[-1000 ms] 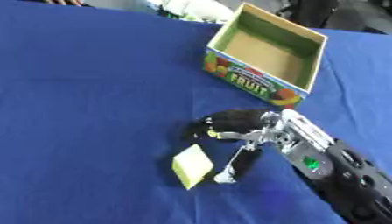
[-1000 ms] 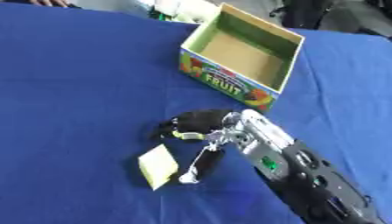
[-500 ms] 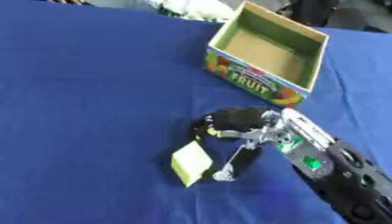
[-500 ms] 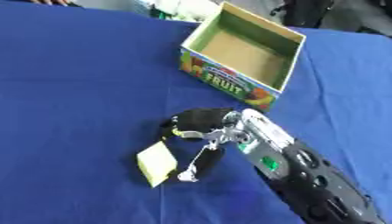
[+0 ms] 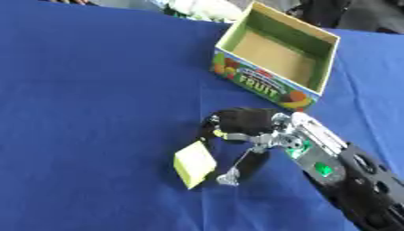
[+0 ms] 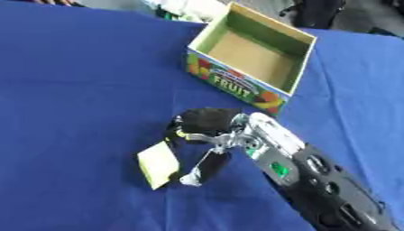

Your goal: Pick up objects on the table and place them in the box.

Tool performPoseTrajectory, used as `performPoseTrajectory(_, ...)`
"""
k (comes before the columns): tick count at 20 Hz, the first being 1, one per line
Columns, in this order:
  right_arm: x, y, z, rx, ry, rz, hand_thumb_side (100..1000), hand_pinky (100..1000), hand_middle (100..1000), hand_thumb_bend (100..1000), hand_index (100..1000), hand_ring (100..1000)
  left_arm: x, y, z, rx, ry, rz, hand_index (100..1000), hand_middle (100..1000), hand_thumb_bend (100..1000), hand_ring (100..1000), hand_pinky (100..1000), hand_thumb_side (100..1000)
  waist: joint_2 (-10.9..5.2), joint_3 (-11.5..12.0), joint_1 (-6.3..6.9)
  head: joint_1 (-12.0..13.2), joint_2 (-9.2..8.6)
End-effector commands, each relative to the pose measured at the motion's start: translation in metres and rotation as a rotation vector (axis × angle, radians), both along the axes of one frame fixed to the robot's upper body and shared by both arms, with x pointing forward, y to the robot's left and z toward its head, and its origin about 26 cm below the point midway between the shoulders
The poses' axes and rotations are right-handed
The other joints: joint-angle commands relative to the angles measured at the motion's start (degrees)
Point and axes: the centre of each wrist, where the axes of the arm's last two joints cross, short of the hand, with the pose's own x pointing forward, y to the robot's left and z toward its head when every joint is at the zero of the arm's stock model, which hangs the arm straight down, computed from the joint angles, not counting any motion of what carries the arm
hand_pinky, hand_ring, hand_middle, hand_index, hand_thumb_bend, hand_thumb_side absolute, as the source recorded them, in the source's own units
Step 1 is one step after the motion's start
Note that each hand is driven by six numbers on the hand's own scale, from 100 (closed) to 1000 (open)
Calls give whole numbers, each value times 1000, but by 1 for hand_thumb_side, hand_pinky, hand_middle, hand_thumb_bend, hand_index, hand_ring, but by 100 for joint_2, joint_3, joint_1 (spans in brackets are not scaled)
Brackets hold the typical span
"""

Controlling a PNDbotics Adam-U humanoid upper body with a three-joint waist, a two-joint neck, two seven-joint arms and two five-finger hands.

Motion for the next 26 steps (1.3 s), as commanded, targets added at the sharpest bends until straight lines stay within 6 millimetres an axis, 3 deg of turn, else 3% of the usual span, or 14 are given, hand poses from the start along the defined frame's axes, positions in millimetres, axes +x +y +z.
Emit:
performPoseTrajectory(1, -1, -7, 14, 26, -56, -21, 519, 839, 483, 130, 613, 781, -2, 1, 8, 17, -27, -3, 731, 936, 238, 715, 829, 834, -108, 5, 57, -22, 46)
performPoseTrajectory(10, 2, -24, 26, 72, -127, -99, 549, 850, 472, 100, 599, 775, -1, 0, 8, 15, -29, -8, 731, 937, 237, 716, 830, 834, -104, -10, 105, -75, 43)
performPoseTrajectory(19, 14, -36, 39, 69, -187, -130, 543, 846, 538, 100, 598, 771, -1, -3, 9, 11, -29, -21, 732, 938, 235, 717, 830, 835, -98, 22, 130, -145, 20)
performPoseTrajectory(22, 20, -49, 54, 102, -212, -163, 574, 859, 538, 100, 601, 776, -1, -2, 8, 13, -26, -18, 732, 938, 233, 718, 831, 836, -97, 31, 129, -158, 6)
performPoseTrajectory(23, 19, -53, 62, 119, -231, -162, 707, 861, 541, 100, 601, 777, -1, -2, 8, 12, -27, -17, 731, 938, 233, 718, 831, 835, -91, 33, 126, -169, -18)
performPoseTrajectory(24, 18, -55, 69, 135, -249, -159, 583, 861, 538, 100, 601, 777, -1, -2, 8, 12, -29, -18, 732, 939, 232, 718, 831, 836, -82, 33, 128, -169, -42)
performPoseTrajectory(26, 15, -57, 79, 158, -270, -158, 586, 861, 537, 100, 600, 776, -1, -2, 9, 14, -29, -18, 732, 939, 231, 718, 831, 836, -68, 35, 133, -164, -61)
